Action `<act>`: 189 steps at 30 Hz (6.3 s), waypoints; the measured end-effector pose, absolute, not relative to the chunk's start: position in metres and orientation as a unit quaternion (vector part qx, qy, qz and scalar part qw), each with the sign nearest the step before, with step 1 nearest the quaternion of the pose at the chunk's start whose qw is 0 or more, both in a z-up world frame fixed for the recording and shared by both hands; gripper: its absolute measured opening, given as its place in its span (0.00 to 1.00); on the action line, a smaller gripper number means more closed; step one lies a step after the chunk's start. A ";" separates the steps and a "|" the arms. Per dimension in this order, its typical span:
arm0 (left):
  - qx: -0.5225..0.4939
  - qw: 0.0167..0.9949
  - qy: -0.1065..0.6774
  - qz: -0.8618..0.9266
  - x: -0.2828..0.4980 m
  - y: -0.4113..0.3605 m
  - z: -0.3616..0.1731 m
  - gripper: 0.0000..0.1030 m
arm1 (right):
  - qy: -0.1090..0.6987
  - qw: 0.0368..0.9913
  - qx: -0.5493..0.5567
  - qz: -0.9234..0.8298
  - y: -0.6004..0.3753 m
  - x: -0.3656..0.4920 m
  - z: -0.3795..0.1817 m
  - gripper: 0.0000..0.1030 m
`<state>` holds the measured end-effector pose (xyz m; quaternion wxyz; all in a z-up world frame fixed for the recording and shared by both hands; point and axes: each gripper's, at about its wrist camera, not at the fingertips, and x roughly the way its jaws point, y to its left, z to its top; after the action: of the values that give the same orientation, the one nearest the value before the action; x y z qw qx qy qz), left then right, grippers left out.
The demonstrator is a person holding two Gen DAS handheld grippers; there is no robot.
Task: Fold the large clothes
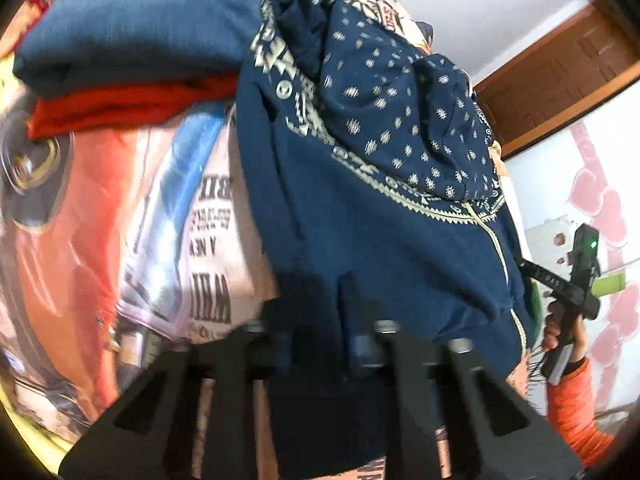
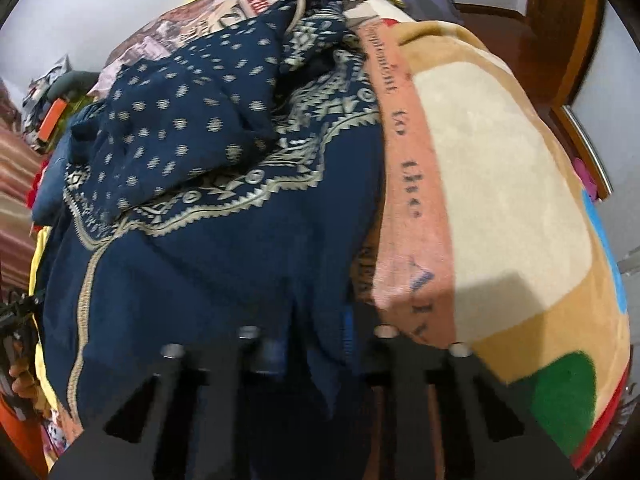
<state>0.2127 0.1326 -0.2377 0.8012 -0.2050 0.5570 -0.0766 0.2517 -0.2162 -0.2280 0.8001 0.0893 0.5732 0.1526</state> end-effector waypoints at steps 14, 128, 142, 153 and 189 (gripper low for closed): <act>-0.193 0.856 0.470 -0.100 0.261 0.136 -0.154 0.09 | 0.473 0.852 0.097 0.200 -0.200 0.277 -0.145 0.09; -0.143 0.895 0.421 0.042 0.336 0.149 -0.181 0.68 | 0.437 0.887 -0.014 0.148 -0.152 0.345 -0.155 0.77; -0.361 0.798 0.479 -0.061 0.380 0.145 -0.278 0.67 | 0.444 0.880 -0.028 0.165 -0.130 0.340 -0.168 0.77; -0.411 0.801 0.435 0.009 0.433 0.137 -0.284 0.66 | 0.462 0.873 -0.010 0.158 -0.127 0.343 -0.181 0.77; -0.269 0.887 0.360 0.104 0.311 0.177 -0.190 0.35 | 0.501 0.820 -0.050 0.274 0.025 0.351 -0.207 0.79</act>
<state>0.3107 0.1772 -0.1904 0.8872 -0.2690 0.3602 0.1036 0.3505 0.0251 -0.2069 0.8197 -0.0502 0.5006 0.2737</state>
